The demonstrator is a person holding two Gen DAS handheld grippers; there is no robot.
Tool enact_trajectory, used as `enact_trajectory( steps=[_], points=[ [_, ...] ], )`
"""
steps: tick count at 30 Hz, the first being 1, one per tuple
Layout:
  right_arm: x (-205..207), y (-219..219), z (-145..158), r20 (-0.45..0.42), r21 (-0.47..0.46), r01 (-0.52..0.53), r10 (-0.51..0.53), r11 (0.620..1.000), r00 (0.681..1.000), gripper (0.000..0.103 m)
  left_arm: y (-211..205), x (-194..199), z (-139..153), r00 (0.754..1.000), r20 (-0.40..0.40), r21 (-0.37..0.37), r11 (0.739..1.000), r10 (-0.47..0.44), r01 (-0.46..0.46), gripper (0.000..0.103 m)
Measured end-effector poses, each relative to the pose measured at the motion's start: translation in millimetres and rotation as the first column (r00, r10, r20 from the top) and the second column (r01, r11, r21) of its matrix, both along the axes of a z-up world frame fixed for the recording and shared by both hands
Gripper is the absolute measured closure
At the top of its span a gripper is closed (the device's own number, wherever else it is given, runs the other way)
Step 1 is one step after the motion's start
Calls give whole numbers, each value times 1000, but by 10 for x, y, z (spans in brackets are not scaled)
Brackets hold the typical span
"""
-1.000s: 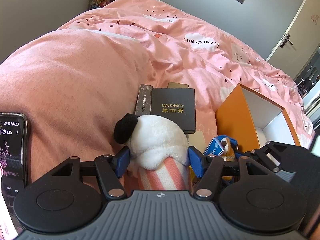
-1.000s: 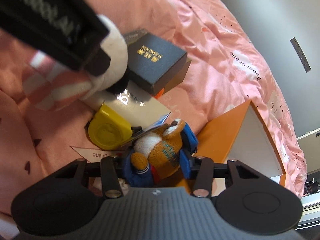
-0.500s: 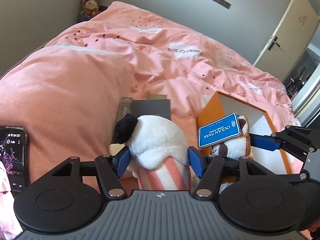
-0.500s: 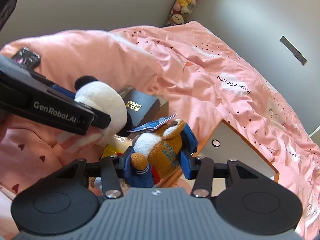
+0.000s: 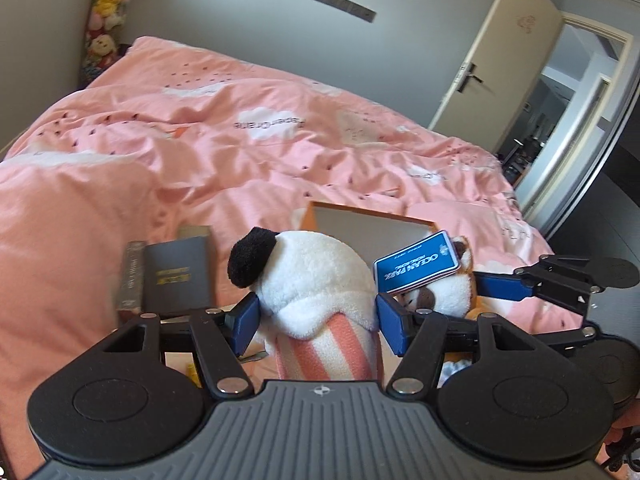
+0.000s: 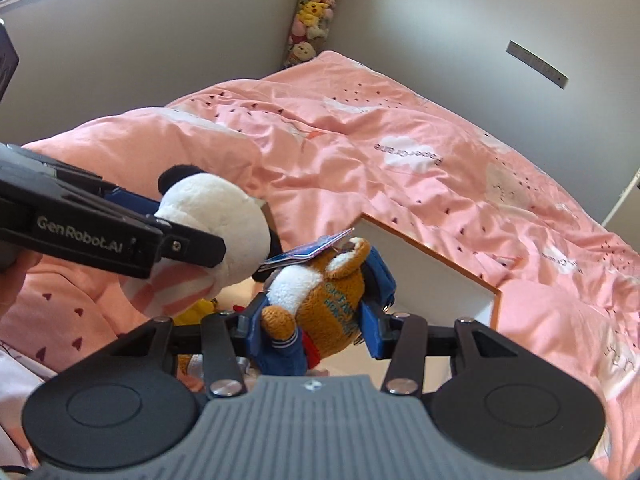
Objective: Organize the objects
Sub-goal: 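Carry the plush keychain and white plush toy over the shoebox with both tools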
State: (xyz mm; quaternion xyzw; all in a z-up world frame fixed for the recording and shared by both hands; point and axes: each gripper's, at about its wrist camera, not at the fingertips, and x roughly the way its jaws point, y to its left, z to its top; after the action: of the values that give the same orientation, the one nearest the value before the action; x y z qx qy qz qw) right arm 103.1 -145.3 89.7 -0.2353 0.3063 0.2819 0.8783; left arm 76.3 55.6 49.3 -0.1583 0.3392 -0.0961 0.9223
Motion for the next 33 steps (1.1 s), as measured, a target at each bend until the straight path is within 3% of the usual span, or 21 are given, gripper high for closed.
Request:
enact_trajectory(
  steps=[5,11,18,23,33],
  points=[
    [26,-268,-1,-21,-12,33,-33,999,999,53,-267,80,75,995,22,-16,995,-94,94,32],
    [116,-619,-14,-52,-11,80,-80,997,995,53,-517,280,44,979,-11,-71,976,-205,204,32],
    [303,-999,-200,-140,-17,120,-121,993,983,53,-815,498,-126,955,-84,-127,953,-285,274,32],
    [427,-1149,-355,-198,2,141,-138,990,970,53,-922,667,-368,939,-179,-163,951,-292,265,32],
    [662,-1236,-579,-287,30,114,-101,993,952,53,-1128,704,-748,904,-297,-69,951,-308,301,31]
  ],
)
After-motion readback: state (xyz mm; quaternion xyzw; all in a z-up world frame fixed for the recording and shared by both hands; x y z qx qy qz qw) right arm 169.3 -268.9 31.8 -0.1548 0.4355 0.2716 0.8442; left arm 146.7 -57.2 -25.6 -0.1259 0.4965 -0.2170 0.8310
